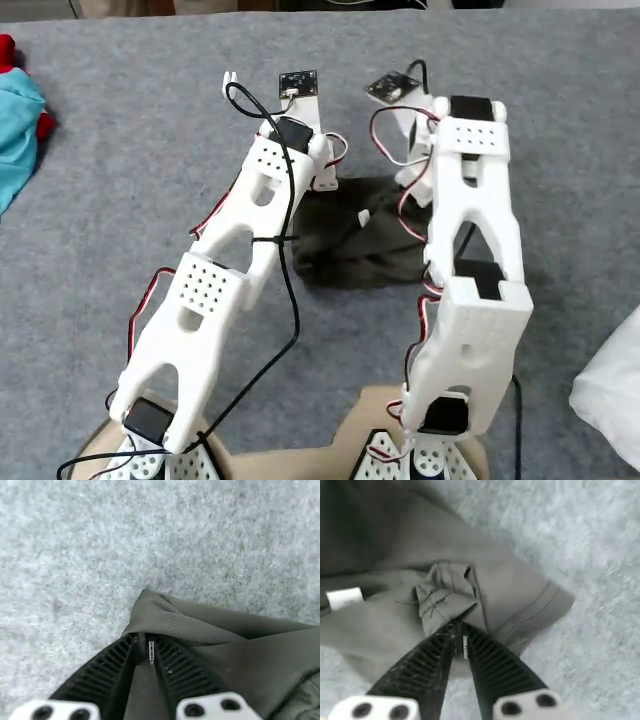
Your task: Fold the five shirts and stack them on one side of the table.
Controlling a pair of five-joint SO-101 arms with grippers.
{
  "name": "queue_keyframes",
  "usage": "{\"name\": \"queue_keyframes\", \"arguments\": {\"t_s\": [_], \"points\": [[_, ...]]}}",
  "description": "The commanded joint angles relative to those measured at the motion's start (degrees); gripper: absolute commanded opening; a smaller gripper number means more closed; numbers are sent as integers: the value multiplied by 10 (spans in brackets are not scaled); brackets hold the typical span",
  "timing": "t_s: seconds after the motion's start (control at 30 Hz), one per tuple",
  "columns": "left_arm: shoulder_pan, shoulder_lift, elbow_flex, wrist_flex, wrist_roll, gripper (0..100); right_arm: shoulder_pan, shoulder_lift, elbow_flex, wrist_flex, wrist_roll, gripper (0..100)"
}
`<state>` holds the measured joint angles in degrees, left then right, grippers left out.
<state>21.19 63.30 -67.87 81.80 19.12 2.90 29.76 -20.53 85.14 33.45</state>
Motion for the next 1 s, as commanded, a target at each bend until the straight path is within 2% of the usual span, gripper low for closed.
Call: {"name": "queue_keyframes", "arguments": {"t_s": [0.0,0.23,0.4,0.7,0.83,0.97], "points": [[-8,-7,-1,-5,-4,29,37,-8,16,18,6,5],[-7,-7,-1,-5,-4,30,89,-18,72,56,7,5],[-7,-7,-1,-5,-4,29,99,-98,156,63,24,5],[-6,-7,-4,4,-4,29,120,-300,404,-19,60,5],[-5,-7,-6,23,-4,31,120,-364,389,-40,60,5],[-5,-7,-5,24,-4,31,83,-361,311,-81,57,7]]}}
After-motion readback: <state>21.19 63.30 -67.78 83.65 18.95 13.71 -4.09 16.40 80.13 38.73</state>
